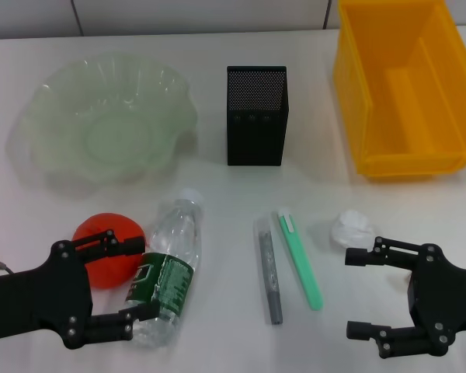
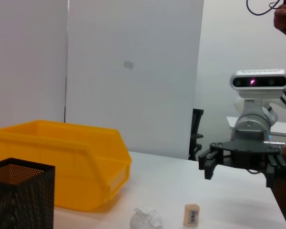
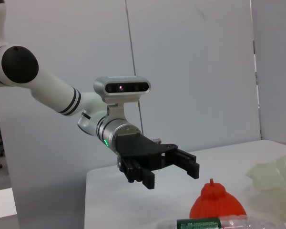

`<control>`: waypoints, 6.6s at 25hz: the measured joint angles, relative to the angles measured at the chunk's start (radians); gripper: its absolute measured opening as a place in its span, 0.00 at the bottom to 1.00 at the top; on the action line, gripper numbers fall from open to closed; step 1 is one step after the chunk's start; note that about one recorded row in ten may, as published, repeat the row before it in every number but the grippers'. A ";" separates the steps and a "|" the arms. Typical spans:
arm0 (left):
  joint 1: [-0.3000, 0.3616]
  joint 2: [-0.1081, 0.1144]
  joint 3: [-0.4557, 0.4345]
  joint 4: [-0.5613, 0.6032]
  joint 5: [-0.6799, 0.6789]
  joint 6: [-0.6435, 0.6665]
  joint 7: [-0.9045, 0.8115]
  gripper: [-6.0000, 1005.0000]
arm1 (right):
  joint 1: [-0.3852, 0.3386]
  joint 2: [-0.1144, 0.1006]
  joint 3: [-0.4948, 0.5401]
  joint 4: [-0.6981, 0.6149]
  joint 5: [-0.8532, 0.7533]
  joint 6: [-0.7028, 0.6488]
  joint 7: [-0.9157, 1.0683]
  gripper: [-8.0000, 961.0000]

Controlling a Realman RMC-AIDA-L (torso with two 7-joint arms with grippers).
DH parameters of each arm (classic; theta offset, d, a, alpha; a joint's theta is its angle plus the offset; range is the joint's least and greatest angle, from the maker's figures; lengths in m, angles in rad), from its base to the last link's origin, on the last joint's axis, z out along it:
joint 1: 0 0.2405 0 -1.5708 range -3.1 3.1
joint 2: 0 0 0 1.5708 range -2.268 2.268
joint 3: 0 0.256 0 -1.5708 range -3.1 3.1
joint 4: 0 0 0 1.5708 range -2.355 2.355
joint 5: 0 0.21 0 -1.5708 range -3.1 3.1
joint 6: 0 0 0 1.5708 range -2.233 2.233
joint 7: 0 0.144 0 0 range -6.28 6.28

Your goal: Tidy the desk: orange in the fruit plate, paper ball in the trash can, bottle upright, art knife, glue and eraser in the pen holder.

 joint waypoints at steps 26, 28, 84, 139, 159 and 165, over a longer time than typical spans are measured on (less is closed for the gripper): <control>-0.001 0.007 -0.176 -0.116 0.070 -0.300 -0.057 0.68 | 0.019 0.000 0.011 0.019 0.003 0.021 0.000 0.88; -0.001 0.006 -0.180 -0.112 0.072 -0.300 -0.045 0.64 | 0.018 0.000 0.011 0.019 0.003 0.021 0.001 0.88; -0.066 0.002 -0.076 -0.123 -0.166 -0.312 -0.002 0.83 | 0.300 -0.003 -0.609 -0.943 -0.551 0.107 1.549 0.88; -0.019 -0.008 0.055 0.157 -0.186 -0.085 -0.329 0.83 | 0.135 -0.003 -0.315 -0.891 -0.198 0.555 1.329 0.84; 0.301 -0.005 0.933 1.182 0.291 -0.742 -1.427 0.83 | -0.178 -0.002 -0.340 -0.350 0.334 0.201 0.173 0.89; 0.157 -0.009 1.141 1.157 0.664 -0.789 -1.902 0.83 | -0.190 -0.003 -0.338 -0.314 0.304 0.211 0.130 0.88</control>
